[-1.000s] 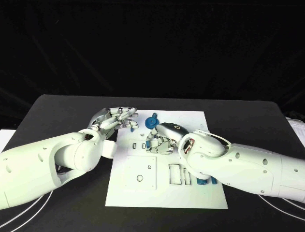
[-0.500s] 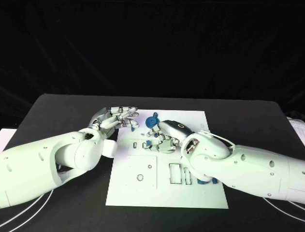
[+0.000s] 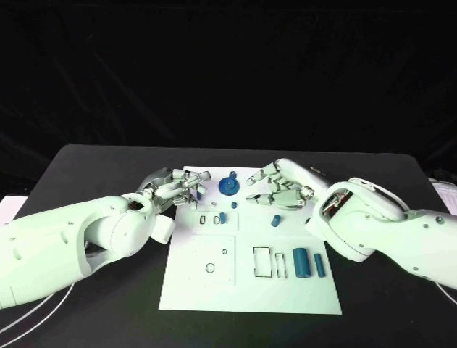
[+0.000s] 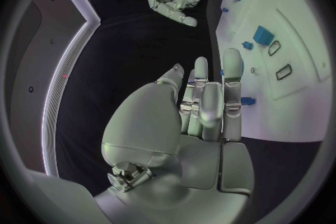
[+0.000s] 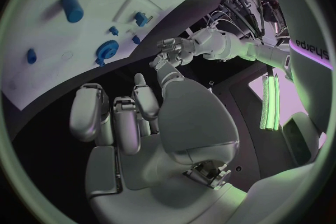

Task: Assemble the parts on the task board

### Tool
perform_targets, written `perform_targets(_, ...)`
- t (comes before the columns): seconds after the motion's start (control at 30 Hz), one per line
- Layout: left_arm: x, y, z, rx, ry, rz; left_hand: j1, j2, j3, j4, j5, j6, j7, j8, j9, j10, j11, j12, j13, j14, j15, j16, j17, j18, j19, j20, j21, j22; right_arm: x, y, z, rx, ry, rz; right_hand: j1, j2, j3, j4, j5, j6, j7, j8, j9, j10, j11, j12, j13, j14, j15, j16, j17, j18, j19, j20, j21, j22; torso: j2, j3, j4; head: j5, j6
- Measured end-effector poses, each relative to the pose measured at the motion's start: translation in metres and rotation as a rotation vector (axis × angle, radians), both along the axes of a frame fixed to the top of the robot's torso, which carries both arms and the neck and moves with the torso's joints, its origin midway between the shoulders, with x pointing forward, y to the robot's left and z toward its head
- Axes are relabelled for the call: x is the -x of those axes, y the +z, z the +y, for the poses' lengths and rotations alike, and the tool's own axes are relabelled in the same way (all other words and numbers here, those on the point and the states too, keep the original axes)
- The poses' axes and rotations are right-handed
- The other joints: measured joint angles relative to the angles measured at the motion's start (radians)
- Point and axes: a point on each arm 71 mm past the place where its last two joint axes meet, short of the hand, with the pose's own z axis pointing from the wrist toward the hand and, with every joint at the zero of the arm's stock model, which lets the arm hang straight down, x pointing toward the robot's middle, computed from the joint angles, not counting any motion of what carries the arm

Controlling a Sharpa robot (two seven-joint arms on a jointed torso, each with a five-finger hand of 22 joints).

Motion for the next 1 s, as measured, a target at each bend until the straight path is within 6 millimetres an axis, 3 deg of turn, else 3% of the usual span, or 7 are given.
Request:
perform_targets(0.07,-0.004,0.001,0.000,-0.079,-0.041,0.005,-0.018,0.001,-0.013,0.013,0.000,0.011,-0.011,0.025,0.013,-0.006,-0.013,0.092,0.075,0.025,-0.008,0.117,0.062,-0.029,0.061,-0.009,0.119,0.146,-0.004,0.009,-0.013,-0.034,-0.028,0.014,0.002,0.002,-0.002,-0.002,0.017,0.000,0.000,0.000,0.000,0.004,-0.004,0.000,0.001,0.000,0.000,0.000,0.000,0.000,0.000,0.000,0.000,0.000,-0.003,0.0007,-0.0035,0.003,-0.002)
perform_targets(0.17,-0.010,0.006,-0.002,-0.195,-0.096,0.008,-0.069,0.008,-0.056,0.067,0.000,0.003,-0.021,0.087,0.054,-0.039,-0.027,0.345,0.310,0.029,-0.010,0.259,0.074,-0.052,0.152,-0.020,0.292,0.374,-0.009,0.016,-0.030,-0.085,-0.079,0.044,0.006,0.006,-0.003,-0.003,0.033,0.000,0.000,0.000,0.001,0.005,-0.005,0.000,0.002,0.000,0.000,0.000,0.000,0.000,0.000,0.000,0.000,0.000,-0.009,0.0020,-0.0068,0.005,-0.003)
perform_targets(0.2,-0.012,0.008,-0.003,-0.251,-0.120,0.011,-0.084,0.009,-0.072,0.083,0.000,0.001,-0.023,0.105,0.066,-0.027,-0.027,0.412,0.377,0.033,-0.015,0.281,0.075,-0.067,0.170,-0.019,0.322,0.417,-0.012,0.017,-0.036,-0.107,-0.101,0.062,0.006,0.006,-0.003,-0.003,0.033,0.000,0.000,0.000,0.001,0.005,-0.005,0.000,0.002,0.000,0.000,0.000,0.000,0.000,0.000,0.000,-0.004,-0.001,-0.010,0.0026,-0.0078,0.006,-0.003)
perform_targets(0.3,-0.016,0.014,-0.005,-0.380,-0.164,0.025,-0.110,0.016,-0.114,0.125,0.000,-0.011,-0.036,0.157,0.105,-0.007,-0.035,0.540,0.509,0.031,-0.027,0.308,0.075,-0.069,0.201,-0.024,0.374,0.492,-0.016,0.017,-0.046,-0.152,-0.142,0.102,0.006,0.006,-0.003,-0.003,0.033,0.000,0.000,0.000,0.001,0.005,-0.005,0.000,0.002,0.000,0.000,0.000,0.000,0.000,0.000,0.000,-0.004,-0.005,-0.017,0.0038,-0.0103,0.010,-0.004)
perform_targets(0.63,-0.028,0.027,-0.026,-0.820,-0.263,0.081,-0.155,0.054,-0.232,0.131,-0.001,-0.048,-0.064,0.310,0.239,0.037,-0.054,0.682,0.675,0.031,-0.041,0.309,0.075,-0.099,0.252,-0.046,0.453,0.620,-0.025,0.014,-0.059,-0.241,-0.213,0.192,0.006,0.006,-0.005,-0.001,0.012,0.000,0.000,0.000,0.003,0.005,-0.005,0.000,-0.001,0.000,0.000,-0.004,0.000,0.000,-0.004,-0.004,-0.008,-0.011,-0.029,0.0062,-0.0120,0.010,-0.004)
perform_targets(0.8,-0.032,0.027,-0.039,-0.934,-0.286,0.093,-0.193,0.075,-0.283,0.132,-0.023,-0.058,-0.075,0.377,0.309,0.071,-0.066,0.728,0.734,0.033,-0.050,0.309,0.074,-0.099,0.280,-0.053,0.482,0.655,-0.028,0.012,-0.061,-0.253,-0.224,0.210,0.006,0.006,-0.009,-0.002,0.008,0.000,0.000,0.000,0.003,0.005,-0.005,0.000,-0.003,0.000,0.000,-0.004,0.000,0.000,-0.003,-0.003,-0.008,-0.014,-0.030,0.0052,-0.0108,0.012,-0.008)
perform_targets(1.0,-0.036,0.025,-0.050,-1.015,-0.306,0.102,-0.212,0.073,-0.329,0.133,-0.035,-0.071,-0.080,0.419,0.364,0.086,-0.071,0.750,0.768,0.033,-0.057,0.309,0.074,-0.114,0.292,-0.058,0.495,0.656,-0.030,0.010,-0.061,-0.258,-0.233,0.225,0.006,0.006,-0.011,0.000,0.008,0.000,0.000,0.001,0.004,0.005,-0.005,0.000,-0.004,0.000,0.000,-0.004,0.000,0.000,-0.003,-0.003,-0.012,-0.018,-0.030,0.0051,-0.0108,0.015,-0.011)
